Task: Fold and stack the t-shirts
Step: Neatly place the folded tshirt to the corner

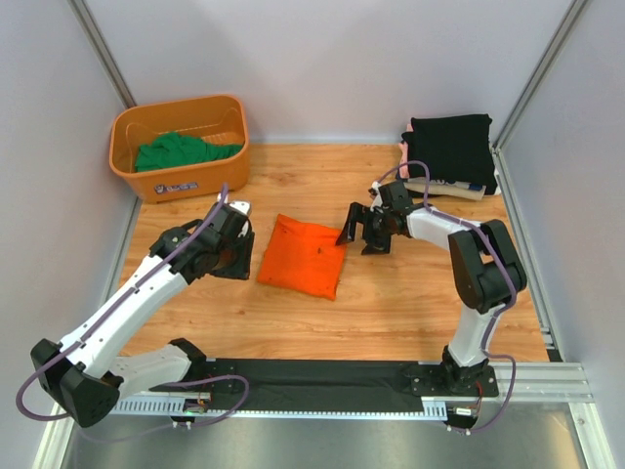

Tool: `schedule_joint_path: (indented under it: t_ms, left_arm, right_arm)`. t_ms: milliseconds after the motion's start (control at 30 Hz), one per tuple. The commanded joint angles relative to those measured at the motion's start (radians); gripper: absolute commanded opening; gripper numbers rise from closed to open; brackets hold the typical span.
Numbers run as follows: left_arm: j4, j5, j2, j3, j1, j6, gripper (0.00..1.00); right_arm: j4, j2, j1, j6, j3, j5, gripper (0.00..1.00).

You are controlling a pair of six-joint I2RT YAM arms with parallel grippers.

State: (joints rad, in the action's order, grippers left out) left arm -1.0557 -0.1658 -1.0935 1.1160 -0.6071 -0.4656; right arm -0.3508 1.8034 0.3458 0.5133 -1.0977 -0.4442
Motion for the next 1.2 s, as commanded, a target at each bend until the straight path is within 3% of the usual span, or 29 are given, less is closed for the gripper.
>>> schedule_joint_path:
  t_ms: [0, 133, 300, 500, 533, 600, 667, 767, 900, 1167]
  left_arm:
    - [-0.024, -0.026, 0.038, -0.028, 0.001, 0.012, 0.49]
    - [-0.029, -0.043, 0.070, -0.050, 0.000, 0.013, 0.49]
    - [-0.033, -0.057, 0.084, -0.048, 0.000, 0.015, 0.49]
    - [-0.036, -0.078, 0.115, -0.067, 0.001, 0.018, 0.49]
    - [-0.030, -0.083, 0.121, -0.073, 0.000, 0.021, 0.49]
    - [-0.015, -0.087, 0.147, -0.093, 0.004, 0.028, 0.49]
    - [0.029, -0.072, 0.179, -0.116, 0.006, 0.044, 0.49]
    - [0.075, -0.095, 0.222, -0.145, 0.012, 0.073, 0.49]
    - [0.089, -0.100, 0.265, -0.153, 0.013, 0.085, 0.48]
    - [0.037, -0.147, 0.293, -0.096, 0.012, 0.125, 0.47]
  right_arm:
    - [0.124, 0.078, 0.009, 0.048, -0.064, -0.083, 0.98]
    - [0.200, 0.148, 0.027, 0.096, -0.064, -0.088, 0.90]
    - [0.231, 0.201, 0.065, 0.137, -0.073, -0.082, 0.71]
    - [0.401, 0.200, 0.075, 0.186, -0.011, -0.143, 0.26]
    - [0.427, 0.194, 0.071, 0.186, 0.005, -0.160, 0.11]
    - [0.450, 0.177, 0.068, 0.177, 0.012, -0.188, 0.00]
    - [0.428, 0.136, 0.052, 0.133, -0.004, -0.202, 0.00]
    - [0.264, 0.061, 0.025, 0.009, -0.072, -0.186, 0.00]
    - [-0.059, -0.028, -0.008, -0.195, -0.200, -0.064, 0.00]
    - [-0.280, -0.163, -0.119, -0.461, -0.367, 0.148, 0.00]
